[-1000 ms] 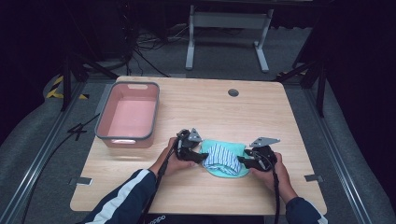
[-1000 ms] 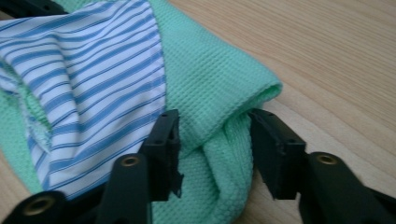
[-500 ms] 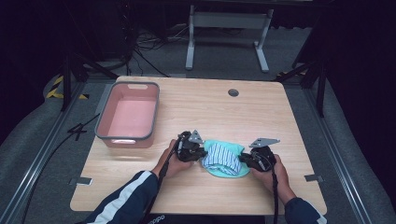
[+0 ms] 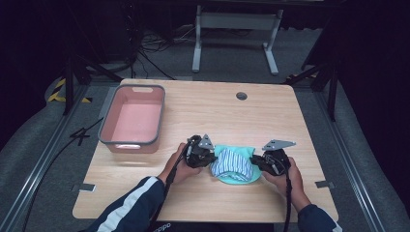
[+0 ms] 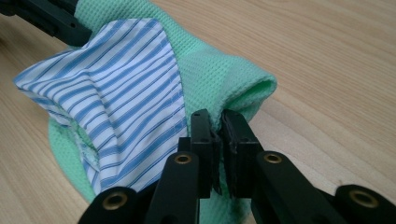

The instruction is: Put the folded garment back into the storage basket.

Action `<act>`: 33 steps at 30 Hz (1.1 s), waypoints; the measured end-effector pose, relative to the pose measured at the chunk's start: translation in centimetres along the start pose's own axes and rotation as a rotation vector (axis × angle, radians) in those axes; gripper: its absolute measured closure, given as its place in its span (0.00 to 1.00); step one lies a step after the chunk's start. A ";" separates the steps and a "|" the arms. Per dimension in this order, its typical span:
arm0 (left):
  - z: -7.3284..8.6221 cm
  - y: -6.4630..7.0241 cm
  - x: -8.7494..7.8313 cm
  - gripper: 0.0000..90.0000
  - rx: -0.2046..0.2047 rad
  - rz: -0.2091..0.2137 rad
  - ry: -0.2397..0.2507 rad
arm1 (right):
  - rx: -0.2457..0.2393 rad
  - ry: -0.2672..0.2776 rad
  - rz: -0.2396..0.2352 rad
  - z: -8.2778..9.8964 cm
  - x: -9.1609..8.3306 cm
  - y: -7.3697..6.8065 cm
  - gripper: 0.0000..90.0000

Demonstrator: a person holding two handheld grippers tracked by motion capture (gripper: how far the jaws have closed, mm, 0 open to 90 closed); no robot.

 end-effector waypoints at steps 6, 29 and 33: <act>-0.9 0.0 -0.5 0.93 0.004 0.007 0.003 | -0.010 0.009 0.003 -0.7 -0.5 -0.2 0.93; -3.2 -2.1 -5.4 0.93 0.048 -0.070 0.012 | -0.060 0.067 -0.012 -6.1 -0.8 -1.8 0.93; -3.1 -2.7 -6.2 0.93 0.043 -0.088 0.018 | -0.055 0.079 -0.020 -7.1 -0.4 -2.4 0.93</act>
Point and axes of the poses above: each handheld gripper's, and its own axes: x roughly forward along the jaws, z roughly out of its underside, y roughly to its right, the point moved 6 cm from there along x, roughly forward along the jaws, and after that the axes turned 7 degrees about y, right-handed, at the moved point
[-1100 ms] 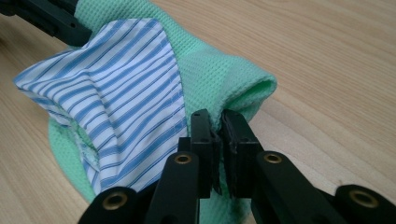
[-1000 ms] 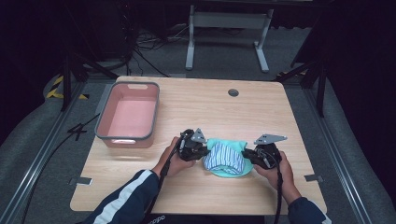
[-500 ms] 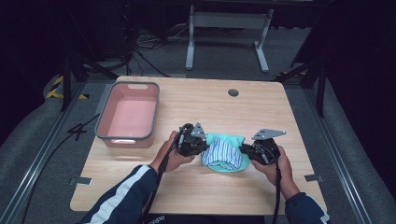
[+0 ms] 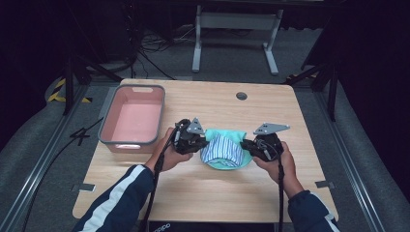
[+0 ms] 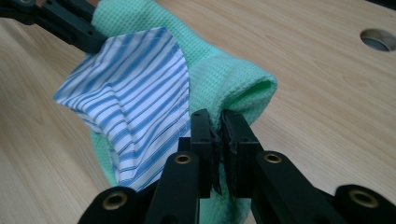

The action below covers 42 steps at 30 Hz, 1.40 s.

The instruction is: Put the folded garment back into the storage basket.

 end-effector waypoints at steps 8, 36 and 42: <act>0.6 -2.2 -2.7 0.93 -0.001 -0.060 -0.004 | -0.034 0.018 -0.030 -2.9 2.0 -2.1 0.93; 1.5 -7.0 -10.9 0.93 -0.072 -0.226 0.031 | -0.123 0.075 -0.095 -11.3 6.2 -6.7 0.93; 2.2 -8.2 -13.1 0.93 -0.084 -0.265 0.034 | -0.141 0.077 -0.118 -12.8 7.2 -8.0 0.93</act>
Point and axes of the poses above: each handheld gripper's, and its own axes: x roughly forward along the jaws, z roughly out of its underside, y roughly to its right, the point moved 6 cm from there along x, roughly forward along the jaws, and after that the axes turned 7 degrees about y, right-handed, at the moved point
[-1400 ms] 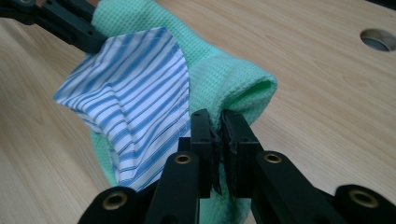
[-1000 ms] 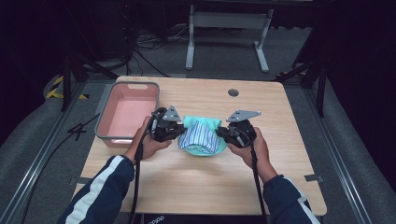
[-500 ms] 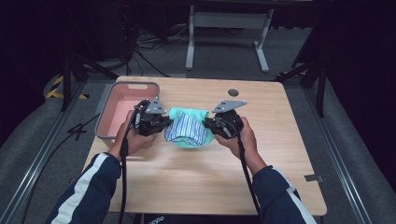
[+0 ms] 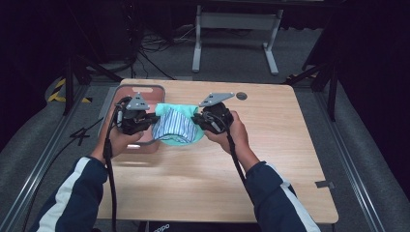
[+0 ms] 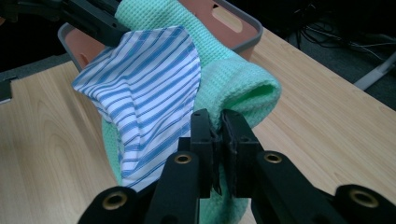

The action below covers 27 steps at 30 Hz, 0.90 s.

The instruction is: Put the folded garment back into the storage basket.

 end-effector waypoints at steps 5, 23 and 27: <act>0.3 -1.4 -1.4 0.93 -0.015 -0.030 0.001 | -0.017 0.000 -0.014 -1.3 1.2 -0.8 0.93; 3.6 -6.1 -4.9 0.93 -0.083 -0.137 -0.047 | -0.054 -0.022 -0.078 -4.9 7.6 -4.4 0.93; 4.5 -7.0 -5.4 0.93 -0.098 -0.158 -0.053 | -0.060 -0.027 -0.092 -5.5 9.0 -5.1 0.93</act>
Point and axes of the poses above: each handheld gripper's, and its own axes: x roughly forward along the jaws, z roughly out of its underside, y roughly to its right, the point moved 6 cm from there along x, roughly forward along the jaws, and after that the axes turned 7 degrees about y, right-handed, at the moved point
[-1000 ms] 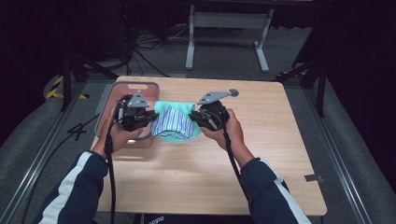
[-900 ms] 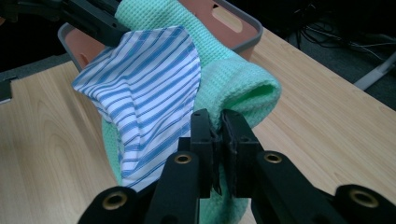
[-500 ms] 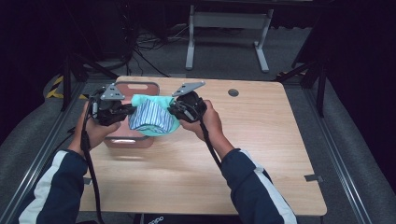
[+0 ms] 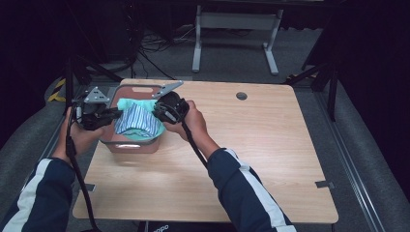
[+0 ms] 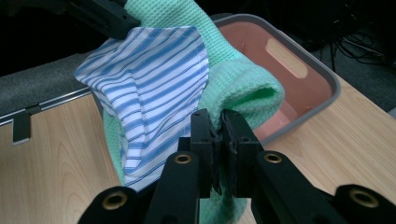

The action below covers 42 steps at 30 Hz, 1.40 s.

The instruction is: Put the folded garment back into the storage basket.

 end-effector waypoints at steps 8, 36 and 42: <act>1.3 -1.4 0.5 0.93 -0.014 -0.032 -0.023 | -0.026 -0.020 -0.024 -0.6 3.1 -1.4 0.93; 4.4 -1.6 4.0 0.92 -0.026 -0.062 -0.092 | -0.021 -0.074 -0.031 2.4 6.6 -0.9 0.91; 4.8 -2.0 4.2 0.91 -0.054 -0.063 -0.104 | -0.025 -0.089 -0.038 2.8 7.1 -1.0 0.89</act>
Point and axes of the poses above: each handheld gripper's, and its own axes: x roughly forward along the jaws, z roughly out of its underside, y roughly to its right, the point moved 6 cm from there along x, roughly forward along the jaws, and after that the axes turned 7 degrees about y, right-handed, at the moved point
